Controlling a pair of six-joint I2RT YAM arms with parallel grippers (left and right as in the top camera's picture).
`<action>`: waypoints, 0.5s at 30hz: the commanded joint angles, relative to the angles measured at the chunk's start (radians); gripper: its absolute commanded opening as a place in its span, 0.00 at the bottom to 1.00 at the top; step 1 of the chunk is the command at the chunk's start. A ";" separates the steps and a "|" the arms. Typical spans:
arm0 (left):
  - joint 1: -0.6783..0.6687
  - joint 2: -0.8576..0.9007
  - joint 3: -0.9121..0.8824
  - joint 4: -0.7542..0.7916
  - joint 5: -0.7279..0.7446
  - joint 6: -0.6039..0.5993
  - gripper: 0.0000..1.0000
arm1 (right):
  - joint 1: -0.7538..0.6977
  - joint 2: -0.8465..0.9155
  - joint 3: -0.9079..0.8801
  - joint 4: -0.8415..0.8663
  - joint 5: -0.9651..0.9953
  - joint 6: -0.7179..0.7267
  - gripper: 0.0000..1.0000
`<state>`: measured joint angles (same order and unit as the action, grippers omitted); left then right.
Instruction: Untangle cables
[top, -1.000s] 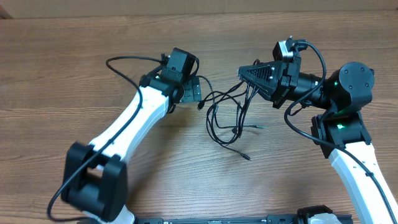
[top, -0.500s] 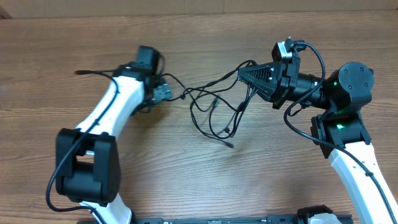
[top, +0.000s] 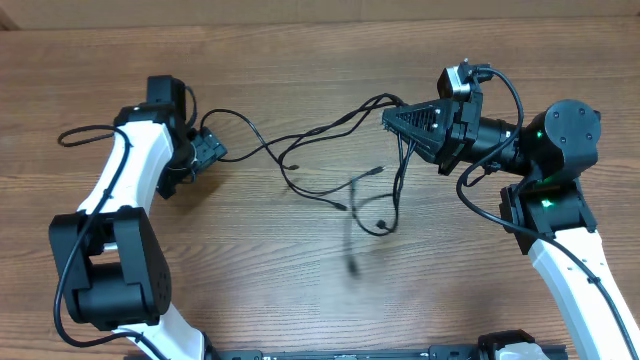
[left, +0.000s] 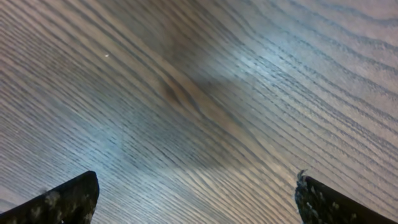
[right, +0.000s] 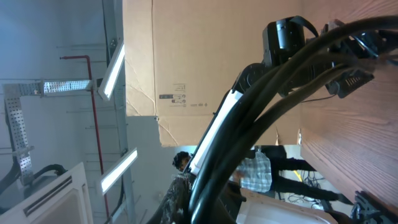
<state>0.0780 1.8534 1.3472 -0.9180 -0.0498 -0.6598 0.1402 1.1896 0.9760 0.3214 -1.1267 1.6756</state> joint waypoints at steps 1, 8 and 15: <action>0.020 0.007 0.004 -0.001 0.048 -0.005 1.00 | 0.003 -0.006 0.033 0.011 0.003 -0.001 0.04; 0.023 0.007 0.004 0.069 0.435 0.128 1.00 | 0.002 -0.006 0.033 0.011 0.010 -0.013 0.04; 0.023 0.007 0.004 0.205 0.991 0.218 1.00 | -0.018 -0.003 0.033 -0.122 0.052 -0.147 0.04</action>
<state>0.0937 1.8534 1.3468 -0.7307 0.6415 -0.4988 0.1371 1.1904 0.9810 0.2470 -1.1099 1.6112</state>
